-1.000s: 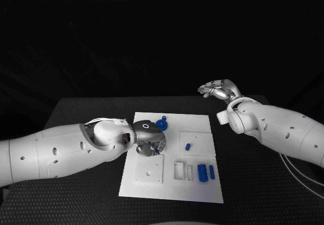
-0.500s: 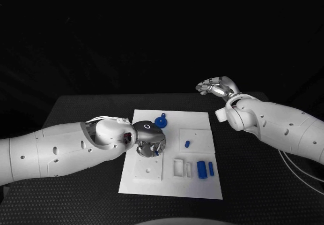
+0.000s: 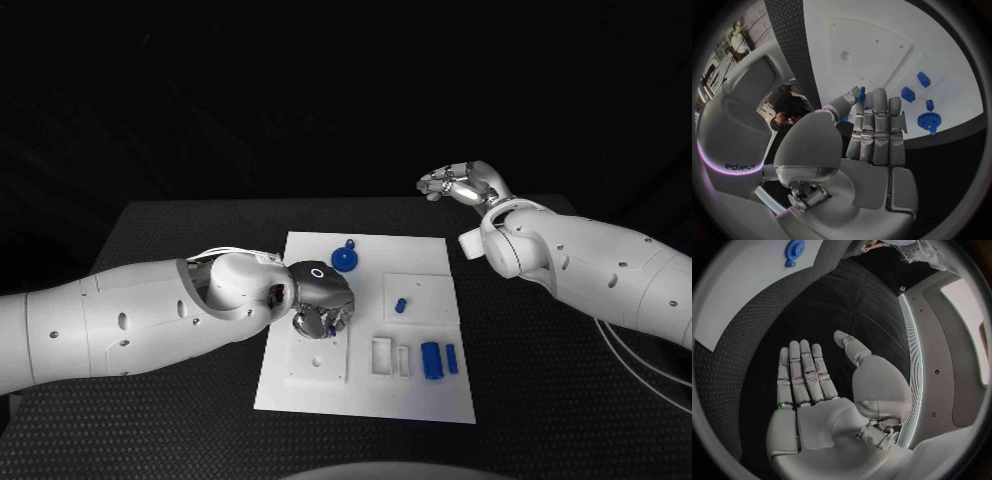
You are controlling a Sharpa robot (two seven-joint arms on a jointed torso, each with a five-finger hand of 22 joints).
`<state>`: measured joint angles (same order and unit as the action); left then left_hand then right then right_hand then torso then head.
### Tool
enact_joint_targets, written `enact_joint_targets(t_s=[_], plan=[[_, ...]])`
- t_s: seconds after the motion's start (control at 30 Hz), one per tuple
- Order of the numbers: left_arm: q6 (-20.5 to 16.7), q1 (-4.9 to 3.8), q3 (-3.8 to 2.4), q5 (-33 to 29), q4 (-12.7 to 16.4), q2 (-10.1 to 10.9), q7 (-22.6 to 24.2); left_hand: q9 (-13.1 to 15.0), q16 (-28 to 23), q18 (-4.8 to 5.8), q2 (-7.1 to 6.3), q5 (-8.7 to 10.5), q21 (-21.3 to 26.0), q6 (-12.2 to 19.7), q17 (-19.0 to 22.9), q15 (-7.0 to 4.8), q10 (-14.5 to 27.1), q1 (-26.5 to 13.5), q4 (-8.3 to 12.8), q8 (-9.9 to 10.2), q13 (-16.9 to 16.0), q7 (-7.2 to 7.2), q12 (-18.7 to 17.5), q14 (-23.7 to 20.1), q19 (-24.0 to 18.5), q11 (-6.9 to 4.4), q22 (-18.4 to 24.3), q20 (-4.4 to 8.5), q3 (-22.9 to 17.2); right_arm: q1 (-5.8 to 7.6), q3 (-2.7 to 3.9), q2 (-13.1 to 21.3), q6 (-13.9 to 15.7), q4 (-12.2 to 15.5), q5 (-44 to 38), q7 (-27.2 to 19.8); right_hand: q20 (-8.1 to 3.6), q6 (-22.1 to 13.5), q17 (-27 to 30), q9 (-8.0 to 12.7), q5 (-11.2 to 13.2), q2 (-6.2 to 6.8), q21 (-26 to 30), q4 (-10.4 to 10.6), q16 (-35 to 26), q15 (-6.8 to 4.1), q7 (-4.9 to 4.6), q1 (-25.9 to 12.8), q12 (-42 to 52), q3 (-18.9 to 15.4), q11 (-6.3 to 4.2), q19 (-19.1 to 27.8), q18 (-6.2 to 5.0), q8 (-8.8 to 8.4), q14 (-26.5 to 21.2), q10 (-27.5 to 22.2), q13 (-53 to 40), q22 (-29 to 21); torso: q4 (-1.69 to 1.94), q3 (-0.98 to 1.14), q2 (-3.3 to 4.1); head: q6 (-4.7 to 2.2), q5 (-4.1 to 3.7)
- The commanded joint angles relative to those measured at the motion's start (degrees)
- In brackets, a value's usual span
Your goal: Assemble the parts on the task board
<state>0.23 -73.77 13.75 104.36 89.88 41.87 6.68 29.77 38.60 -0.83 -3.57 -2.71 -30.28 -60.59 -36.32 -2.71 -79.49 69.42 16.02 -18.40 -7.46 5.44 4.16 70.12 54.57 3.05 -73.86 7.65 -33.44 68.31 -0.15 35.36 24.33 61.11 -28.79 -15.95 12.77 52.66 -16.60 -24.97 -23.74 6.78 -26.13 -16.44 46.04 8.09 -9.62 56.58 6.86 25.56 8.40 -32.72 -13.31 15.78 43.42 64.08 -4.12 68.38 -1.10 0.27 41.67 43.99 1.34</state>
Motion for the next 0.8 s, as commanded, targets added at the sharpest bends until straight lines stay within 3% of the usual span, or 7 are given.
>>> enact_joint_targets(t_s=[0.03, 0.8], plan=[[1.4, 0.22, -0.02, 1.0, 0.1, -0.2, -0.6, 0.1, -0.3, -0.09, 0.41, -0.20, 0.3, -0.2, -0.1, 0.09, -0.4, 0.3, 0.1, -0.4, -0.1, 0.09, 0.2, 0.3, 0.3, -0.10, -0.1, 0.43, -0.3, 0.02, 0.02, -0.1, -0.9, 0.1, -0.5, -0.3, -0.09, -0.3, 0.1, 0.1, 0.0, -0.05, 0.3, 0.0, -0.3, 0.23, 0.05, 0.6, 0.3, 0.0, 0.21, 0.3, 0.72, 0.24, 0.0, -0.1, 0.1, -0.1, -0.06, 0.00, -0.02, 0.10, 0.02], [1.2, 1.84, -0.03, 2.0, -1.0, -0.7, -1.2, 0.1, -0.4, -0.08, 0.46, -0.20, 0.3, -0.2, -0.2, 0.07, -0.5, 0.2, 0.1, -0.3, -0.1, 0.08, 0.2, 0.4, 0.3, -0.12, -0.2, 0.46, -0.2, 0.02, 0.02, -0.1, -1.2, 0.3, -0.6, -0.2, -0.05, -0.3, 0.2, 0.1, 0.0, -0.18, 0.6, 0.0, -0.7, 0.32, 0.03, 0.5, 0.3, 0.0, 0.25, 0.2, 0.70, 0.28, 0.3, -0.1, 0.1, -0.1, -0.08, -0.02, 0.02, 0.34, -0.22]])
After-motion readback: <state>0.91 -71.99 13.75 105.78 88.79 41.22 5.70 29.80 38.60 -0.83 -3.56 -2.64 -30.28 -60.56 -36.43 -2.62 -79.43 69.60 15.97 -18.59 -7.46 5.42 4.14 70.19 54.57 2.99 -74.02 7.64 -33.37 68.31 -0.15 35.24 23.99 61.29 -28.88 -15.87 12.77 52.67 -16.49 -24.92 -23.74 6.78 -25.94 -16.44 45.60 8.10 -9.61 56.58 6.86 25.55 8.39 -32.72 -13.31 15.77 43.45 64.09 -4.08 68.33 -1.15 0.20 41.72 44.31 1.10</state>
